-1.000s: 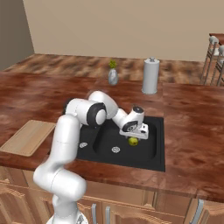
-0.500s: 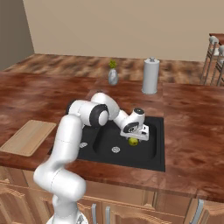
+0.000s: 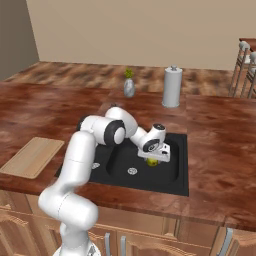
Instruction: Pick the pear from the sink and place it on the cutting board to airdry. Then turn off the sink faucet.
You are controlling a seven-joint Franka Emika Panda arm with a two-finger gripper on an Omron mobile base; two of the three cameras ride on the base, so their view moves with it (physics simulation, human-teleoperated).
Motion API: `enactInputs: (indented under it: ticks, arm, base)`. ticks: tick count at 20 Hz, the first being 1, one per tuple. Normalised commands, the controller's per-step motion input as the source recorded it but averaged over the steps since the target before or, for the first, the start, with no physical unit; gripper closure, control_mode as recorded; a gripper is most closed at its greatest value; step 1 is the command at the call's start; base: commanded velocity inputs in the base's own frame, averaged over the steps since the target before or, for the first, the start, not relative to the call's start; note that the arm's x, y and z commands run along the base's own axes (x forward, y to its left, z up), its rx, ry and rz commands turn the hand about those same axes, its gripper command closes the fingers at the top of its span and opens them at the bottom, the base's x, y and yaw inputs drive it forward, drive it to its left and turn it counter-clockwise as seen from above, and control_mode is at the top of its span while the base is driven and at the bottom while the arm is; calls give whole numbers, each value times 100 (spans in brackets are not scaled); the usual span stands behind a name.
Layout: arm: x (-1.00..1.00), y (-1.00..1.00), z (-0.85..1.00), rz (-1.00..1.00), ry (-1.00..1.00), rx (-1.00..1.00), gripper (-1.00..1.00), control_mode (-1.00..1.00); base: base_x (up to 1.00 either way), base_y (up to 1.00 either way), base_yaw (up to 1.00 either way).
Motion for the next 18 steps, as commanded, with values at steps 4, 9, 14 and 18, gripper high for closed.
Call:
enactInputs:
  ticks: [4, 9, 14, 18]
  arm:
    - [-1, 0, -1, 0, 2, 0, 100, -100]
    - [-16, 0, 21, 0, -2, 0, 100, -100]
    - [-27, 0, 44, 2, -7, 0, 100, -100]
    - [-31, 0, 56, 5, -11, 0, 100, -100]
  base:
    - [0, 0, 0]
    - [0, 0, 0]
    - [0, 0, 0]
    - [0, 0, 0]
